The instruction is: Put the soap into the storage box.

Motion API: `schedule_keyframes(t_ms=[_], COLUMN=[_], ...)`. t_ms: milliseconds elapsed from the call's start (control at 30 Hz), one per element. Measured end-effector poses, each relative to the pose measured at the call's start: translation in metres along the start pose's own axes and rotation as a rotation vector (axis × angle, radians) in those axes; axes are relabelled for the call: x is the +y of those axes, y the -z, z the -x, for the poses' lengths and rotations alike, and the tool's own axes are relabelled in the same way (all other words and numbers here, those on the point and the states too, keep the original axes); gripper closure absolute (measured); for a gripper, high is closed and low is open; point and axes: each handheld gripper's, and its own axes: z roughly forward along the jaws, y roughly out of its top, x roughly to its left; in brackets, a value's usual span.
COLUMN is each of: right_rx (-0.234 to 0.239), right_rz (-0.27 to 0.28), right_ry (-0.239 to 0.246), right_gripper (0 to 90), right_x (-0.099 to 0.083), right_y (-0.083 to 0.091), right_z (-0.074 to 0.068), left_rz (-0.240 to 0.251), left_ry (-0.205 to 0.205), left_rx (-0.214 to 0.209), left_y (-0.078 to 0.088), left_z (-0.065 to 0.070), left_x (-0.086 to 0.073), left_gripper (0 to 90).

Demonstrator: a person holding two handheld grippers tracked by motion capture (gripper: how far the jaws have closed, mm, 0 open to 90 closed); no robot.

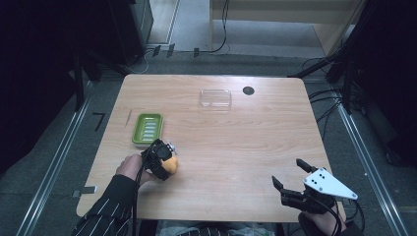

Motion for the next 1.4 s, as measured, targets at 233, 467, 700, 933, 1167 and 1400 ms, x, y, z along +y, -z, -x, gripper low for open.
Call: schedule_keyframes(t_ms=[233, 467, 700, 933, 1167, 1400], right_rx=[0.0, 0.003, 0.002, 0.007, 0.001, 0.002], right_rz=[-0.001, -0.004, -0.004, -0.005, -0.004, -0.003], right_ry=[0.001, 0.004, 0.0, 0.006, 0.001, -0.004], right_gripper=[13.4, 13.4, 13.4, 13.4, 13.4, 13.4], right_x=[0.0, 0.0002, 0.0001, 0.0003, 0.0005, 0.0001], right_y=[0.0, -0.0004, -0.0004, -0.0008, -0.001, -0.0004], right_z=[-0.0001, -0.0009, -0.0005, -0.001, -0.0008, -0.0001], left_rz=[-0.002, -0.003, -0.022, -0.006, 0.029, 0.055], left_ry=[0.012, 0.021, 0.021, 0.045, 0.065, 0.069], left_rx=[-0.002, -0.018, -0.024, -0.045, -0.041, -0.027], left_y=[-0.0001, -0.0017, -0.0058, -0.0065, -0.0068, -0.006], left_z=[-0.0001, -0.0021, -0.0027, -0.0043, -0.0021, -0.0001], left_x=[-0.001, -0.0012, 0.0007, -0.0005, -0.0016, -0.0019], left_gripper=[39.8, 39.3, 39.2, 39.5, 39.9, 40.0])
